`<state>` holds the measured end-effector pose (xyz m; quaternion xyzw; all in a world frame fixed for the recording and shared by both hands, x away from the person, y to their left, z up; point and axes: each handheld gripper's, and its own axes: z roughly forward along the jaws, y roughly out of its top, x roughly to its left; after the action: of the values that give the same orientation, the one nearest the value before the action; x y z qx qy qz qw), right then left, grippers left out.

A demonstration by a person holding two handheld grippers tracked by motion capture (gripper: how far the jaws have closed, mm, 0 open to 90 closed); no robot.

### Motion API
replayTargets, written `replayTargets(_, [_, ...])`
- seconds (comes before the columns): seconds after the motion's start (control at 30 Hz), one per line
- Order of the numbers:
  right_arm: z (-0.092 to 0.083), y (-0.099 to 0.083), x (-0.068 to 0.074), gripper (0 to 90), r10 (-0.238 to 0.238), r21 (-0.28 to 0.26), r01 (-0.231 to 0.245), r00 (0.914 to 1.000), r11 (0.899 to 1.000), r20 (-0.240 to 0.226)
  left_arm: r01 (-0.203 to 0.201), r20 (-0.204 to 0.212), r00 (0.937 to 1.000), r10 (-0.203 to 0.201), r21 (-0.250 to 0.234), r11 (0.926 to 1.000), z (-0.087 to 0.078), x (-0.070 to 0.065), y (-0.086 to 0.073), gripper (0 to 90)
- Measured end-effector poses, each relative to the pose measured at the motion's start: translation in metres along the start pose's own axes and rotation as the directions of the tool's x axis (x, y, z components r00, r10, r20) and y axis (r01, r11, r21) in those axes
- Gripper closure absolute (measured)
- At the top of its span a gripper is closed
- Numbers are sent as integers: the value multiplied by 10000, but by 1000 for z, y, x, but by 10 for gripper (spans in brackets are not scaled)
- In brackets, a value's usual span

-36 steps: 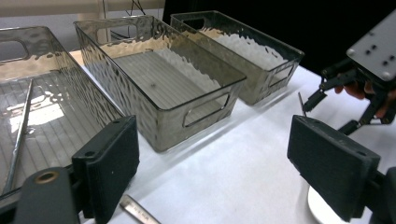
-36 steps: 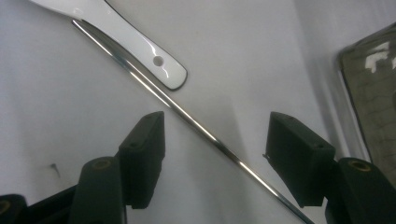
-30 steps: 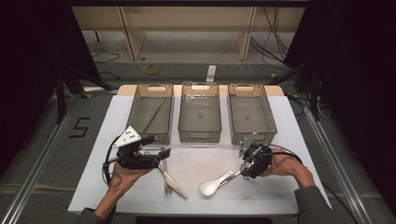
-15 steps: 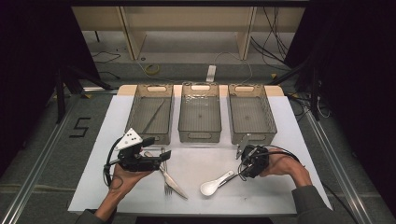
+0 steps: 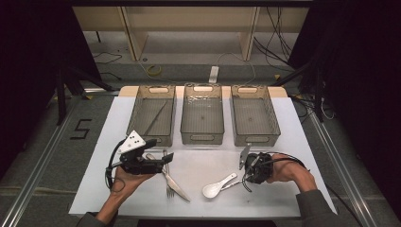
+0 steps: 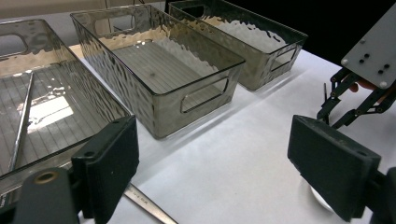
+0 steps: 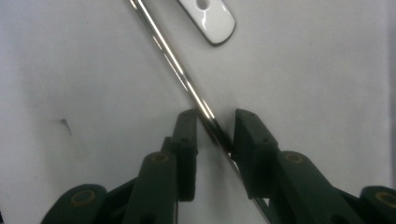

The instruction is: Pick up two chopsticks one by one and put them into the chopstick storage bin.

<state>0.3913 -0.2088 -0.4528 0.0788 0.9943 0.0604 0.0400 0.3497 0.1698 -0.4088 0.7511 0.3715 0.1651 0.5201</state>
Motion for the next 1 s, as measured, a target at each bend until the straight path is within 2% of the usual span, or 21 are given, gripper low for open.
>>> replayTargets(0.13, [0,1,3,754,-388,59,388,9992,9992,39,-28,-15,10000,28,6,10000,0,0,0,162])
replayTargets(0.17, [-1,1,5,764,-245,166,245,9997,9996,-18,-32,-10,10000,32,13,10000,0,0,0,162])
replayTargets(0.23, [0,0,5,779,-628,103,627,9980,9980,14,-30,-5,10000,30,19,10000,0,0,0,162])
replayTargets(0.3, [0,0,7,792,-784,110,784,9969,9969,10,-19,-8,10000,19,4,10000,0,0,0,162])
replayTargets(0.37, [-1,0,9,805,-751,259,754,9971,9968,-121,-21,-4,10000,21,12,10000,0,0,0,162])
replayTargets(0.4, [0,0,9,812,-1016,159,1017,9948,9947,-50,-32,-7,10000,32,13,10000,0,0,0,162])
replayTargets(0.7, [-2,-3,16,859,-1570,339,1582,9870,9868,-350,4,11,10000,-4,33,10000,0,0,0,162])
replayTargets(1.0, [-5,-13,17,864,-1508,306,1536,9854,9877,-794,-54,22,10000,54,61,10000,1,1,0,163])
